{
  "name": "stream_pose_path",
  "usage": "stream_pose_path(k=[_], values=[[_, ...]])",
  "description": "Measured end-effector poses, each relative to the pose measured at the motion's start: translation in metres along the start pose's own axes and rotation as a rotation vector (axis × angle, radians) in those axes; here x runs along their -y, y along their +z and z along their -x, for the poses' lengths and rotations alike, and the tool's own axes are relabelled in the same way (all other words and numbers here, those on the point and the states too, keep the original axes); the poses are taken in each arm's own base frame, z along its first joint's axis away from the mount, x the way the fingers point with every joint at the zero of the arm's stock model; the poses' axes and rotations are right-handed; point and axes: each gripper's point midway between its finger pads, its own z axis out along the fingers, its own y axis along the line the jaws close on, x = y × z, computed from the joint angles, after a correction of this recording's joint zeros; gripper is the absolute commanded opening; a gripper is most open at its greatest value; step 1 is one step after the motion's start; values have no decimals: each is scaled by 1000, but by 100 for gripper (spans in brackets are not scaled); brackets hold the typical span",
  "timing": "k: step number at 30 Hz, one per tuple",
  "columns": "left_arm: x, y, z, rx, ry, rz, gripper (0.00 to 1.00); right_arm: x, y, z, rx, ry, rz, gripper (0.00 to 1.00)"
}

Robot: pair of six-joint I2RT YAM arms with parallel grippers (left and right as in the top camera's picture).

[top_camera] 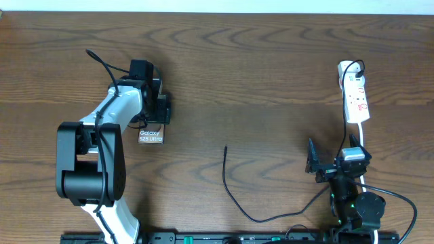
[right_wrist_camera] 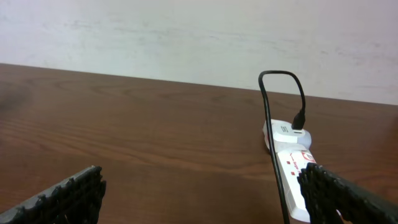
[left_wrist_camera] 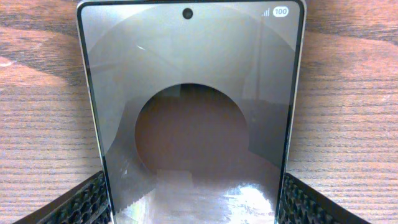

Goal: Plug charger to phone and switch on socket

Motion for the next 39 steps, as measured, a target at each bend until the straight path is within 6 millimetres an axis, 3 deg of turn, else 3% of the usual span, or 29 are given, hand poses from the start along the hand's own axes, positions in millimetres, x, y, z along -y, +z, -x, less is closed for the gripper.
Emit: stream_pose_path(k=[39], values=[[0, 0, 0, 0, 0, 0, 71, 0, 0, 0, 0, 0, 0, 99]])
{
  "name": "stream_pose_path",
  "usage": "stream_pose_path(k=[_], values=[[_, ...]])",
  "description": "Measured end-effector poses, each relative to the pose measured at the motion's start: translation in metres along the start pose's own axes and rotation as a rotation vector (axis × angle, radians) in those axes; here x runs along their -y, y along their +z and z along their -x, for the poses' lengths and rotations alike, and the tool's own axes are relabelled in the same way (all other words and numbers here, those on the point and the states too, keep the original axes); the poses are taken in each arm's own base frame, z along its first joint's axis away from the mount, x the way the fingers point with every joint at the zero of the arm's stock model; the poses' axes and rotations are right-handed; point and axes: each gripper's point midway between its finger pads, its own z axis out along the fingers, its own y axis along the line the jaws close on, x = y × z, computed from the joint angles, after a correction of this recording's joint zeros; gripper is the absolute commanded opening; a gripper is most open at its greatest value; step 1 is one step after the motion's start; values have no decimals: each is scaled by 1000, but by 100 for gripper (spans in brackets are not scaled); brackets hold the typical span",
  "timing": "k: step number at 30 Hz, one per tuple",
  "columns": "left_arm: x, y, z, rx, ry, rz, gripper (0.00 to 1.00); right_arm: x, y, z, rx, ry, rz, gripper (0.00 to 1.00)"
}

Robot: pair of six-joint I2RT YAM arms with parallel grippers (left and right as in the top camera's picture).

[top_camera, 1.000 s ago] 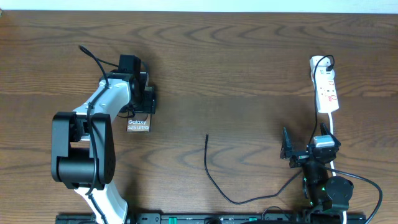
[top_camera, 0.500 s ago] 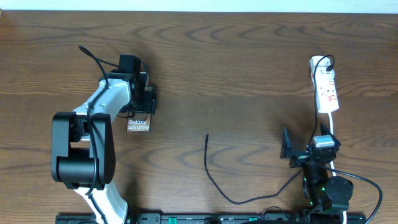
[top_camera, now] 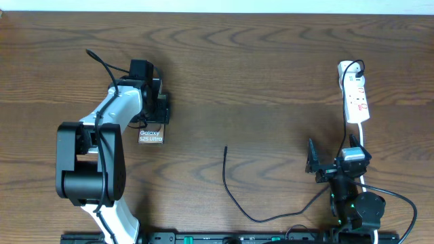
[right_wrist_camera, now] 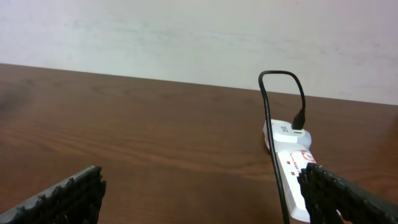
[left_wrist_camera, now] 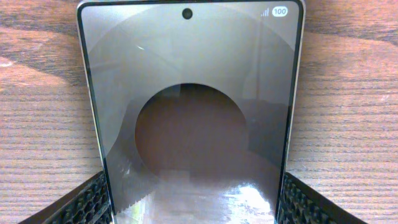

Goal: Plug charger to phone and switch on socket

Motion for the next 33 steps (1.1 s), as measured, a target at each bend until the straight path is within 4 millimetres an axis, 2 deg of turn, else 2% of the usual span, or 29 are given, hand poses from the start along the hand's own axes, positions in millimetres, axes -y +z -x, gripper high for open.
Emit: stream_pose_path(k=[4, 14, 18, 25, 33], values=[[0, 0, 0, 0, 0, 0, 68, 0, 0, 0, 0, 0, 0, 99], [0, 0, 0, 0, 0, 0, 66, 0, 0, 0, 0, 0, 0, 99], [0, 0, 0, 0, 0, 0, 54, 0, 0, 0, 0, 0, 0, 99], [0, 0, 0, 0, 0, 0, 38, 0, 0, 0, 0, 0, 0, 99], [0, 0, 0, 0, 0, 0, 13, 0, 0, 0, 0, 0, 0, 99]])
